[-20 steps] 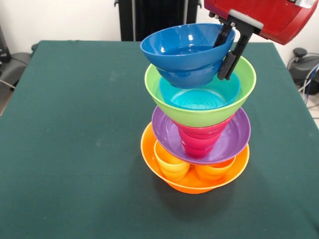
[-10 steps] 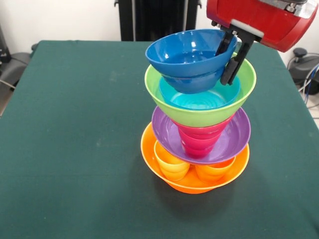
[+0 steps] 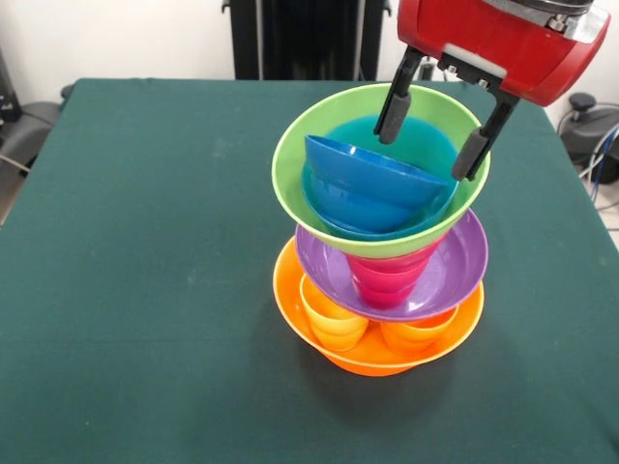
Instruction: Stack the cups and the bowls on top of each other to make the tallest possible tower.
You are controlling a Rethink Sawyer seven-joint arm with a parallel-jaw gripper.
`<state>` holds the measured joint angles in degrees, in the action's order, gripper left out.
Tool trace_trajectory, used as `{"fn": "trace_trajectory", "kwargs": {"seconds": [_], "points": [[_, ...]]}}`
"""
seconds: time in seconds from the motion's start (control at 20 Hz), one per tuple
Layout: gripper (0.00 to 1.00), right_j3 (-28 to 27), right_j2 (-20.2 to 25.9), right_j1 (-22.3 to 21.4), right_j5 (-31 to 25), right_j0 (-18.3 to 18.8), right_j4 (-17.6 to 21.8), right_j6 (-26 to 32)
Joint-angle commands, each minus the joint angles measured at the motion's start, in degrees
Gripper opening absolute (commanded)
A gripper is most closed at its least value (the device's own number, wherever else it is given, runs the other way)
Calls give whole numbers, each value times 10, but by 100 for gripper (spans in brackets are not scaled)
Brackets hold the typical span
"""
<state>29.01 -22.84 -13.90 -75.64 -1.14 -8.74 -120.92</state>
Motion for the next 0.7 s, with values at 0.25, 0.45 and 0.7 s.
{"fn": "trace_trajectory", "kwargs": {"seconds": [0.25,0.45,0.7], "points": [[100,59,71,7,-10,-4,37,154],[100,62,73,5,-9,-6,39,149],[100,69,71,-9,-22,-7,41,153]]}}
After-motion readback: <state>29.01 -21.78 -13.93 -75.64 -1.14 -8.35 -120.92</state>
